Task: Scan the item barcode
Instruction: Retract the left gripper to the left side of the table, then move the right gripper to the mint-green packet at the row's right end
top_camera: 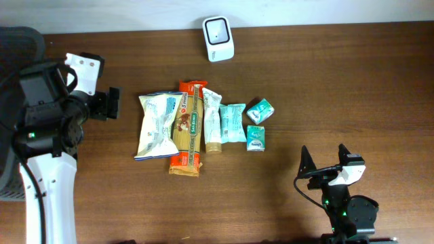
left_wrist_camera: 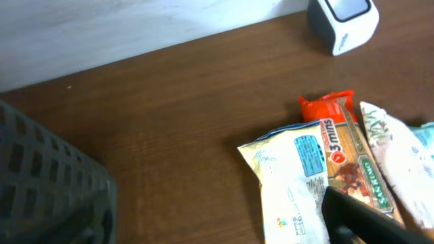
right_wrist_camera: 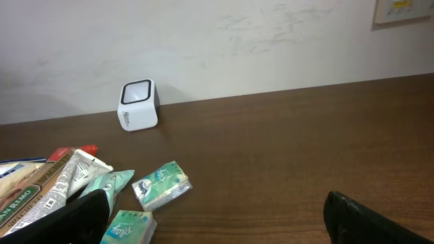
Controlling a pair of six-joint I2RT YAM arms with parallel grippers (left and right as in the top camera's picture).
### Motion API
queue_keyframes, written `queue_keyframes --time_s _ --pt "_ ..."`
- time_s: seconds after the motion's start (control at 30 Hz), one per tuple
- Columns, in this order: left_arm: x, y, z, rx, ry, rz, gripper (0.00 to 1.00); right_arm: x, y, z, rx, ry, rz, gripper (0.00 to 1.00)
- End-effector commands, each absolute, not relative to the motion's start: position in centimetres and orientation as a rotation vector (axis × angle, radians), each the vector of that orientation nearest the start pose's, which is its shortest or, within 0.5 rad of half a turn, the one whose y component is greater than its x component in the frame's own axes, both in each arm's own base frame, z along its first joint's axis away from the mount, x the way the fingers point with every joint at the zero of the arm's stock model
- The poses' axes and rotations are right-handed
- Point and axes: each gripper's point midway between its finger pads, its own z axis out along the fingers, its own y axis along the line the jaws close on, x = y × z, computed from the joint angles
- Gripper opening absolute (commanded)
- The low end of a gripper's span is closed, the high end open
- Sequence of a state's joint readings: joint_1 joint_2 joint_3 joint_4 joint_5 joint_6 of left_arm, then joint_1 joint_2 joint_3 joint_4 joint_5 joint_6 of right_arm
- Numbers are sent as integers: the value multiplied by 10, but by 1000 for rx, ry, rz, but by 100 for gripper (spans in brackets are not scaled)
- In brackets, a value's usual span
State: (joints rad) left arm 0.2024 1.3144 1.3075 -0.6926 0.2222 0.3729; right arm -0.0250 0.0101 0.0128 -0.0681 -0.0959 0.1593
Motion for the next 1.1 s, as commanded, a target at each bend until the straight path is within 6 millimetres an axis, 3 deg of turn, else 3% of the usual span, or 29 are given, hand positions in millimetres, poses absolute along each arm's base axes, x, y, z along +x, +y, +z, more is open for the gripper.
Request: queue_keyframes --time_s 0.0,0.47,0.7,0.87,0.97,1.07 --pt "381 45 276 341 2217 111 99 246 9 158 88 1640 182 99" --pt "381 45 276 341 2218 111 99 246 9 158 88 1640 182 99" --pt "381 45 276 341 2218 111 99 246 6 168 94 1598 171 99" --pt "381 45 276 341 2218 111 99 234 59 192 -163 1541 409 99" --pt "381 45 276 341 2219 111 99 229 66 214 -195 1556 444 99" --pt "381 45 276 341 2218 110 99 232 66 253 -188 1597 454 99"
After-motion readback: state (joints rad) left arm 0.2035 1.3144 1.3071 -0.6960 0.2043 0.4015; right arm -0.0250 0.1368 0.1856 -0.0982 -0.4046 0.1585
